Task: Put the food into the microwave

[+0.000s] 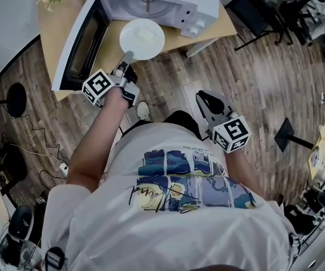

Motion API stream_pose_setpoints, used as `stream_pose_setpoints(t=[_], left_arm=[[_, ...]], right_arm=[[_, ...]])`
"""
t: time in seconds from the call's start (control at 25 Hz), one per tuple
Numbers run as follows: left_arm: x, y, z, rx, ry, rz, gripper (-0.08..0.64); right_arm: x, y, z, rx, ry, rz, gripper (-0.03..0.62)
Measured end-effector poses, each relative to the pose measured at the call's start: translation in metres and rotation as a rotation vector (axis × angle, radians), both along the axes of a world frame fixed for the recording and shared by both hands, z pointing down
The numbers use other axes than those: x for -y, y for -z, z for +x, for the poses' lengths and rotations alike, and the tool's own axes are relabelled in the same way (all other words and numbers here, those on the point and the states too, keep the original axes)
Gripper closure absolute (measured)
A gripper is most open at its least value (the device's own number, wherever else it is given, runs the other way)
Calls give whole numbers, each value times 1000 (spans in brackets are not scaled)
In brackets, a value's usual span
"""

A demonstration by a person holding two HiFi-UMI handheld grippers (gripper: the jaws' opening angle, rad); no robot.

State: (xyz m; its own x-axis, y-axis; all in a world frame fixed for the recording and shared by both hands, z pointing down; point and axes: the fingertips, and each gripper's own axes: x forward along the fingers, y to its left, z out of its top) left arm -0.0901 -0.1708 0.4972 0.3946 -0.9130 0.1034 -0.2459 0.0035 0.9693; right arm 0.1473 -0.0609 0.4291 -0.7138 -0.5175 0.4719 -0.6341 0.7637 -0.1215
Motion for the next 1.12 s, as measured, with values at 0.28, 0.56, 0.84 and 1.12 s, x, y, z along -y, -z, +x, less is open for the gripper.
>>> stream_pose_setpoints(t=[0.28,0.56,0.84,1.12], left_arm=[[62,-26,-9,-3,7,-32,545],[115,-40,-8,-18,25,-46,545],[162,-60,-8,-10,28,-70,545],[189,-77,-6,-23,5,-91,545]], right_arm=[[37,-5,11,-14,-27,-21,568],[86,3,39,-35,-51,-17,568],[111,1,53,-57,-85,-29,568],[117,-4,59,-77,-138,-52,569]])
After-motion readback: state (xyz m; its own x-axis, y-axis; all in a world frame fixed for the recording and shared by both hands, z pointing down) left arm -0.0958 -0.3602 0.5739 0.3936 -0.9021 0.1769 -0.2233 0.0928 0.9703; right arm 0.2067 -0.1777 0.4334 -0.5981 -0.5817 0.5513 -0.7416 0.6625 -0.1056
